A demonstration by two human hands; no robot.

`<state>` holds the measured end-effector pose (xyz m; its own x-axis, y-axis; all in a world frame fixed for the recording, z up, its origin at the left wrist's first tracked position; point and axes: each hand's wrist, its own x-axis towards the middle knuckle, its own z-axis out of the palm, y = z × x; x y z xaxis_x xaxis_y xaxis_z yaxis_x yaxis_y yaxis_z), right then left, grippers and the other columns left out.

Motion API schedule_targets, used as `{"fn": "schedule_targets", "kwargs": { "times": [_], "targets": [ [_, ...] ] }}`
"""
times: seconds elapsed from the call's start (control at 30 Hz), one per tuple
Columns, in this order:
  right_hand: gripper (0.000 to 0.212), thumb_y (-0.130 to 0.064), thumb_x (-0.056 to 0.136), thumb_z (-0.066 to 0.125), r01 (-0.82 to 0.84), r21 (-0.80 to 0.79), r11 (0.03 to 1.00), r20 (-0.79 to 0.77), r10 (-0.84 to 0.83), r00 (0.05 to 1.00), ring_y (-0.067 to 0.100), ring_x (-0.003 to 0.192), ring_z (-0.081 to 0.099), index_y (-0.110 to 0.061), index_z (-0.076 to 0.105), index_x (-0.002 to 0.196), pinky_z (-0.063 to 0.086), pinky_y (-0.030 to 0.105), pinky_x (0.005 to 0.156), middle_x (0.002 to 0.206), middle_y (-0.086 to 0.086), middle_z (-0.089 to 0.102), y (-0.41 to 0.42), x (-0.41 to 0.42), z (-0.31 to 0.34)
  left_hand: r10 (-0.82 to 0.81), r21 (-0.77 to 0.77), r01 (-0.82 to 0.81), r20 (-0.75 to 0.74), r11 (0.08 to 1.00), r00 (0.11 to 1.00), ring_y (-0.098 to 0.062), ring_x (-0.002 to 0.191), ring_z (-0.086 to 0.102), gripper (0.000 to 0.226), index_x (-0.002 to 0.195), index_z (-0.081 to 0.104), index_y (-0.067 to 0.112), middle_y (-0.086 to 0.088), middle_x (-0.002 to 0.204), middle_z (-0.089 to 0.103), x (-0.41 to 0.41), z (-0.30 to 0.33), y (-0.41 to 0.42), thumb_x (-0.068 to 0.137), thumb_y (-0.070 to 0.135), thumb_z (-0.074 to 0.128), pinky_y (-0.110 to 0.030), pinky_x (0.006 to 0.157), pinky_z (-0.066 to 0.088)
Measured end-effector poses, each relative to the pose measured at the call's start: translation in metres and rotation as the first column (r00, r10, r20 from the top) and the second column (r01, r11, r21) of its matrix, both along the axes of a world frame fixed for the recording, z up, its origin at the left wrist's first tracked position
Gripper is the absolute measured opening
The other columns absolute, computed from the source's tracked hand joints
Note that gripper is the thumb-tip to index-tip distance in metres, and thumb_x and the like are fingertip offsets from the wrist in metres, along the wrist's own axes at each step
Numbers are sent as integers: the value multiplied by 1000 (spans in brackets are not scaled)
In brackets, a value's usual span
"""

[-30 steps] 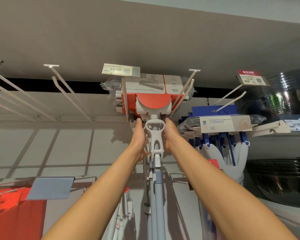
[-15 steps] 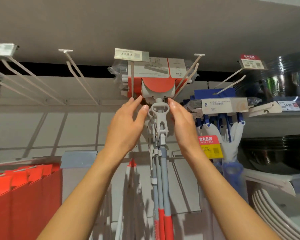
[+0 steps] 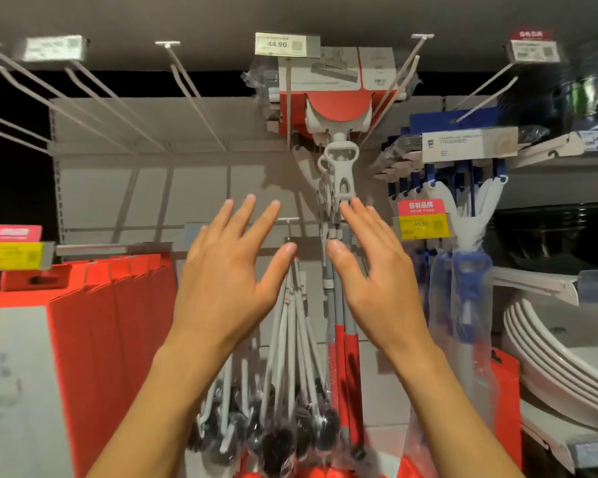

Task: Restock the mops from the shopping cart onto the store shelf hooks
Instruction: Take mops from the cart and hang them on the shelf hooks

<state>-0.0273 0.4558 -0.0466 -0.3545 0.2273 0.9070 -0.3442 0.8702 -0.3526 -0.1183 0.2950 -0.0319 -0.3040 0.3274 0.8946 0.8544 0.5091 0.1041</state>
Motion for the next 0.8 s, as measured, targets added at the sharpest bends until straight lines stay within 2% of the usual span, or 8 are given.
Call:
{"fn": "schedule_targets", "kwargs": {
  "times": [0.13, 0.2, 0.3, 0.4, 0.5, 0.63, 0.73, 0.8],
  "targets": [
    [68, -60, 94, 39, 7, 38, 999, 55, -9, 998, -4, 150, 10, -29, 36, 154, 5, 5, 115, 162, -16, 25, -18, 26, -32, 113, -36, -112, 19, 993, 993, -21, 153, 20, 68, 154, 36, 34, 0, 163, 30, 35, -36, -24, 95, 67, 26, -53, 120, 29],
    [70, -61, 93, 38, -20, 42, 999, 82, 17, 996, -3, 151, 10, -27, 37, 154, 6, 9, 118, 163, -14, 25, -28, 39, -50, 162, -35, -160, 61, 987, 985, -23, 153, 22, 68, 153, 38, 33, -1, 163, 31, 54, -58, -37, 95, 66, 28, -54, 120, 29],
    [69, -59, 93, 41, -71, 31, 997, 128, 67, 989, 6, 152, 16, -23, 40, 152, 12, 19, 122, 162, -7, 30, -47, 60, -83, 235, -56, -229, 167, 972, 958, -26, 152, 23, 69, 152, 40, 32, -2, 162, 32, 87, -97, -57, 93, 65, 30, -55, 119, 28],
    [69, -56, 92, 44, -132, -19, 991, 181, 133, 974, 13, 152, 23, -19, 45, 150, 14, 20, 122, 160, -1, 36, -70, 79, -121, 292, -111, -271, 281, 956, 914, -27, 152, 23, 72, 152, 40, 31, -4, 163, 31, 120, -138, -83, 91, 67, 29, -56, 118, 29],
    [71, -58, 91, 45, -208, -88, 974, 255, 224, 941, 15, 151, 24, -17, 46, 149, 12, 16, 120, 159, 0, 37, -99, 98, -158, 405, -179, -364, 379, 914, 832, -27, 153, 20, 76, 154, 37, 33, -3, 164, 28, 155, -175, -116, 89, 70, 27, -54, 121, 24],
    [74, -61, 88, 44, -312, -183, 932, 344, 358, 868, 10, 152, 19, -21, 45, 150, 14, 20, 120, 161, -6, 32, -147, 118, -199, 551, -243, -499, 471, 832, 689, -24, 155, 11, 78, 156, 30, 35, -2, 167, 20, 199, -212, -171, 89, 73, 29, -52, 123, 15],
    [73, -62, 89, 44, -394, -224, 892, 388, 452, 803, 10, 152, 18, -22, 44, 151, 16, 22, 121, 161, -7, 31, -189, 132, -227, 611, -256, -571, 506, 780, 608, -23, 156, 6, 81, 157, 28, 35, -2, 168, 16, 232, -236, -212, 87, 75, 29, -52, 124, 12],
    [73, -64, 89, 43, -455, -246, 856, 429, 517, 741, 6, 152, 15, -26, 41, 151, 12, 18, 120, 162, -9, 29, -220, 142, -242, 668, -279, -632, 512, 723, 539, -23, 156, 4, 82, 157, 28, 34, -2, 168, 15, 254, -249, -241, 86, 75, 27, -52, 123, 9]
  ]
}}
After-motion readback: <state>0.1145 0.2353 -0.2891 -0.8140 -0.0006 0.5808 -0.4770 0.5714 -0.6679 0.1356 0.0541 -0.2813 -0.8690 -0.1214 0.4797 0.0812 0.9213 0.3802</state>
